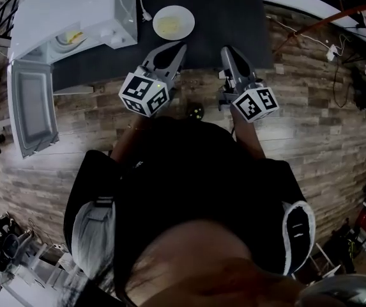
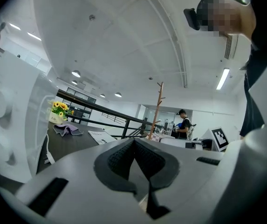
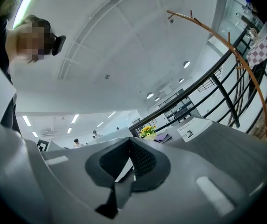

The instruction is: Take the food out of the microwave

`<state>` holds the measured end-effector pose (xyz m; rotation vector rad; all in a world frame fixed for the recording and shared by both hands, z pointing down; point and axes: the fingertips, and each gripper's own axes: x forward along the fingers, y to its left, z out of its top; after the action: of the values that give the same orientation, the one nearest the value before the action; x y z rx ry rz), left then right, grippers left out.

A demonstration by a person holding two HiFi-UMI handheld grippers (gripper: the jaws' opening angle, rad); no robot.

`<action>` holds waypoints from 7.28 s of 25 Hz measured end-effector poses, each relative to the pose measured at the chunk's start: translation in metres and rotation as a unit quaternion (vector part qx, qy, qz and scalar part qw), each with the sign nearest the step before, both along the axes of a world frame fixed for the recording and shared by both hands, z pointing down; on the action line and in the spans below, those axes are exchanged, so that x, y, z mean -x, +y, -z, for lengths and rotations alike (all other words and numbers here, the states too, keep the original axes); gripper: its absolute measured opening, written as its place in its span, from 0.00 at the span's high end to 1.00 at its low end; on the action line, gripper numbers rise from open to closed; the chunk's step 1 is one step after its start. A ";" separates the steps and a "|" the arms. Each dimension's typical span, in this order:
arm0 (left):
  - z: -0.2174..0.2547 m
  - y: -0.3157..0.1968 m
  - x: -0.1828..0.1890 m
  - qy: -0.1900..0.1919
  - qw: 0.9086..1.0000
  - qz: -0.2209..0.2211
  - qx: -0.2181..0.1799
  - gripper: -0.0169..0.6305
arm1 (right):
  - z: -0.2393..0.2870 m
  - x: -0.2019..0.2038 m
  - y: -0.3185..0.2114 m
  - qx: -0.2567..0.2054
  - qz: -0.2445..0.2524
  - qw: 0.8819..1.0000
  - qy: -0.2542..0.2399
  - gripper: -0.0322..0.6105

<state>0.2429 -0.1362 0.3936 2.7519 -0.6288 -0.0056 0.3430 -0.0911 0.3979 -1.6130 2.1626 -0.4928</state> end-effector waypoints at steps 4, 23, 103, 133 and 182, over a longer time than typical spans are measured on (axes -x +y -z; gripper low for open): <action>-0.001 -0.006 0.023 -0.009 1.000 0.000 0.000 0.96 | 0.003 0.022 -0.005 0.003 -0.001 1.000 0.008 0.95; -0.002 -0.014 0.121 -0.014 0.999 -0.039 -0.017 0.96 | 0.005 0.132 -0.005 0.009 -0.035 0.999 0.010 0.95; -0.023 -0.124 0.363 -0.057 0.990 0.124 -0.031 0.96 | -0.024 0.397 -0.159 0.070 0.089 0.989 -0.098 0.95; -0.038 -0.179 0.387 -0.072 0.990 0.116 -0.019 0.96 | -0.077 0.402 -0.232 0.185 0.011 0.976 -0.113 0.76; -0.027 -0.203 0.420 -0.077 0.986 0.139 -0.047 0.96 | -0.129 0.389 -0.263 0.251 -0.082 0.930 -0.256 0.91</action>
<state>-0.1774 -0.3389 0.4207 2.7477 -1.0771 0.1171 -0.0456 -0.3537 0.5271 -1.6433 1.5681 -1.3308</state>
